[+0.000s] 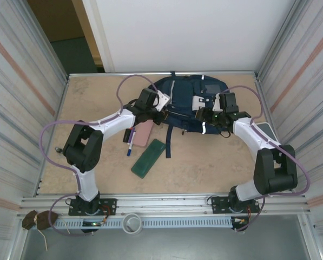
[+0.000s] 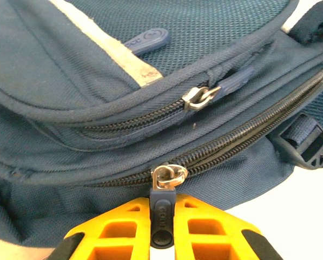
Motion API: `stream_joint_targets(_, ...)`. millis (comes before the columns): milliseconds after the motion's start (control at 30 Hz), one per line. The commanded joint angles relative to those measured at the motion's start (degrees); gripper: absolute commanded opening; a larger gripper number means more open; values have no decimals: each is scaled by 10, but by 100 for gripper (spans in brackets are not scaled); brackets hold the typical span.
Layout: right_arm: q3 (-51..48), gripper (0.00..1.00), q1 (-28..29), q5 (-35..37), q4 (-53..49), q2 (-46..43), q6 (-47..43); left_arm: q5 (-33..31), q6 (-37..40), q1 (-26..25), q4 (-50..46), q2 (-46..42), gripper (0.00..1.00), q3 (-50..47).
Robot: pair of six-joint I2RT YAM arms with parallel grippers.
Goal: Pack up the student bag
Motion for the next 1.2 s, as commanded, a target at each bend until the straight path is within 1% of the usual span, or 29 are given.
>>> stream_joint_targets(0,-32,59,-3,-30,80,0,147,28,-8,-21,12,-27,0,9)
stream_joint_targets(100,-68,61,7,5,125,6,226,27,-10,-33,15,-26,0,10)
stream_joint_targets(200,-99,63,15,43,150,-6,268,27,-11,-44,17,-24,0,10)
stream_joint_targets(267,-110,63,19,71,154,-13,281,28,-10,-51,17,-23,0,10)
stream_joint_targets(367,-108,62,19,95,160,-3,290,30,-9,-59,21,-23,0,6)
stream_joint_targets(567,-103,56,8,121,220,21,316,35,-3,-68,20,-22,0,3)
stream_joint_targets(633,-92,50,2,122,218,26,308,34,0,-68,19,-23,0,1)
stream_joint_targets(700,-83,38,-4,122,213,29,295,27,6,-68,18,-25,0,-1)
stream_joint_targets(767,-81,24,-14,119,208,26,280,13,16,-68,12,-26,0,1)
stream_joint_targets(867,-75,10,-31,111,189,16,242,-20,33,-66,1,-27,0,5)
stream_joint_targets(933,-70,5,-42,103,170,8,211,-42,41,-60,-8,-27,0,8)
stream_joint_targets(1000,-60,3,-55,89,145,5,182,-55,45,-51,-13,-26,0,9)
stream_joint_targets(1167,-43,0,-80,37,119,4,132,-46,51,-29,-15,-22,0,6)
